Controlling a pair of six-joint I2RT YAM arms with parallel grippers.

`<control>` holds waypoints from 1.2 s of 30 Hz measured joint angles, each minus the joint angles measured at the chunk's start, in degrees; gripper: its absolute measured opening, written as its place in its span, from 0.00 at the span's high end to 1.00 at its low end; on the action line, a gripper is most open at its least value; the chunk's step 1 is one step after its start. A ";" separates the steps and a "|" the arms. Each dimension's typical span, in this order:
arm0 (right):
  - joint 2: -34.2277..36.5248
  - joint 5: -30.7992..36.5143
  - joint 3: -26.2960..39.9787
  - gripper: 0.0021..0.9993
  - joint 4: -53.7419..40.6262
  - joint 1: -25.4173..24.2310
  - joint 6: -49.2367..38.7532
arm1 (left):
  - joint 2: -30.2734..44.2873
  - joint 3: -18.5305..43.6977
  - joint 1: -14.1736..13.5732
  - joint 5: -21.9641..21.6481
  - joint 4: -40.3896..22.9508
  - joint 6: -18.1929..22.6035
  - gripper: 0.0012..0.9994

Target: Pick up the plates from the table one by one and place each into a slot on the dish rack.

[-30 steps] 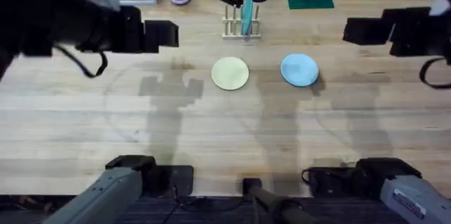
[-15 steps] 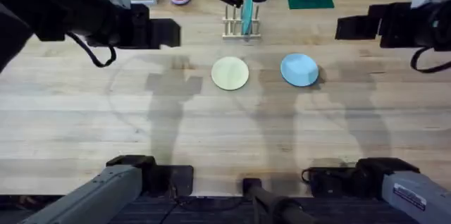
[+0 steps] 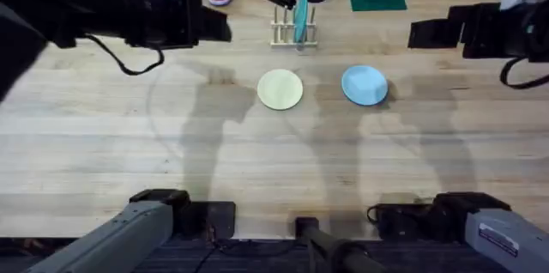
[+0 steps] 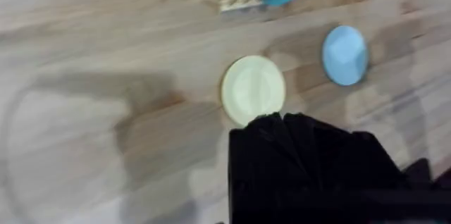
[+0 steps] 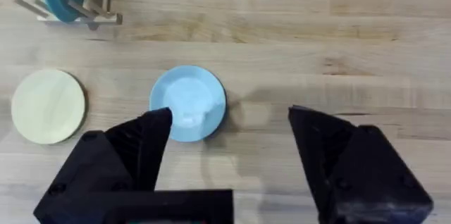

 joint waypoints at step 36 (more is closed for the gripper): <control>0.00 0.00 0.00 0.00 0.00 0.00 -0.02 | 30.81 -16.98 0.76 25.21 27.64 1.36 0.96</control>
